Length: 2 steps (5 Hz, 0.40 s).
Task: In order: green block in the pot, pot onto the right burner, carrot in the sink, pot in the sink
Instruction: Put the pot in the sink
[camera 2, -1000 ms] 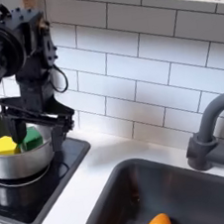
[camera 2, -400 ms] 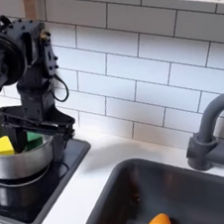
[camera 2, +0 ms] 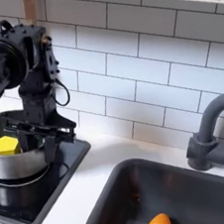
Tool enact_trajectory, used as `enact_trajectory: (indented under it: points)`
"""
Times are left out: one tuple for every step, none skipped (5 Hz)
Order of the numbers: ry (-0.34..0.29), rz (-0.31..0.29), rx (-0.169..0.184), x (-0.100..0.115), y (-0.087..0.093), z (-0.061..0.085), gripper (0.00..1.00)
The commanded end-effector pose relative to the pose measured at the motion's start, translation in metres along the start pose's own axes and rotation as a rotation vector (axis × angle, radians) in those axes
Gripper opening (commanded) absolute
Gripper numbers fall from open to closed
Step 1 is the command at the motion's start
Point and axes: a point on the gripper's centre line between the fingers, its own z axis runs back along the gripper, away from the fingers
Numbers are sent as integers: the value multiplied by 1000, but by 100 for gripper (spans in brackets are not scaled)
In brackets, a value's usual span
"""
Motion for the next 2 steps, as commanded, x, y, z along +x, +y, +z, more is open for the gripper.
enact_trajectory:
  points:
    - [5,-33,-21,-11,-18,0,0]
    - [7,-45,-31,-12,-23,3,0]
